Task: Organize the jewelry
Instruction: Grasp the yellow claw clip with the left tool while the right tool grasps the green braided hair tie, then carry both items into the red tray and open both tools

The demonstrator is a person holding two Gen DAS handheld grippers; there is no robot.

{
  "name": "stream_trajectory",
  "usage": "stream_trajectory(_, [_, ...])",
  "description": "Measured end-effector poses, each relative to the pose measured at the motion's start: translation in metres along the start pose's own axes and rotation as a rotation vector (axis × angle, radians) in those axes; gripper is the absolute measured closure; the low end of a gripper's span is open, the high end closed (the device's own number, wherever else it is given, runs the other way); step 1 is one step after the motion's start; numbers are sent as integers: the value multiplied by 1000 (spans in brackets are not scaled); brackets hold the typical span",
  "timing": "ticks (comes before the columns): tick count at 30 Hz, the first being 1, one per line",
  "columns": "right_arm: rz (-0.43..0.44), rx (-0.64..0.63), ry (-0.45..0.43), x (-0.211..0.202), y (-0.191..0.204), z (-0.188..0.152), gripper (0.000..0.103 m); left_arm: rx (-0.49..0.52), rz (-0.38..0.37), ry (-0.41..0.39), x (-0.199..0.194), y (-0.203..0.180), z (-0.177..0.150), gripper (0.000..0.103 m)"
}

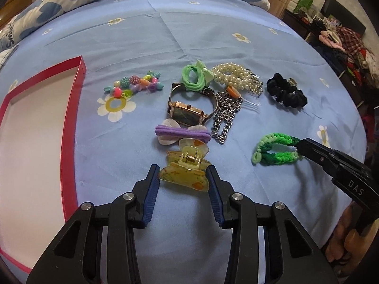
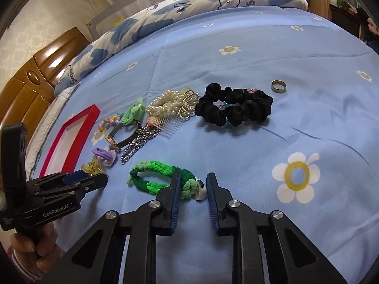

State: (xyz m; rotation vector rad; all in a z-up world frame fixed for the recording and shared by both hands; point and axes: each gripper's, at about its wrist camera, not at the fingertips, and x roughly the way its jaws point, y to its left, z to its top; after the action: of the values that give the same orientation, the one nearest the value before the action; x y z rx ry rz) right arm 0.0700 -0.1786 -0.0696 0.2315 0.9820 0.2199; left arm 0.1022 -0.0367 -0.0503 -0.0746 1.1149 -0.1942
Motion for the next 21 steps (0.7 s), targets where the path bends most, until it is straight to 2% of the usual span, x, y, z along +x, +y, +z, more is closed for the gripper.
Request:
stream_trajectory(5, [3,-9,-25,-13,10,0,82,-4,-15,-25,-20,5,-7,65])
stream_trajectory(12, [57,-37,-42,-27,38,2,82,-31,-29,-76,-55,20,-16,65])
stream_trajectory(21, [170,-95,-6,-12,89,2,82,-105,53,-123,-90,71,-32,65])
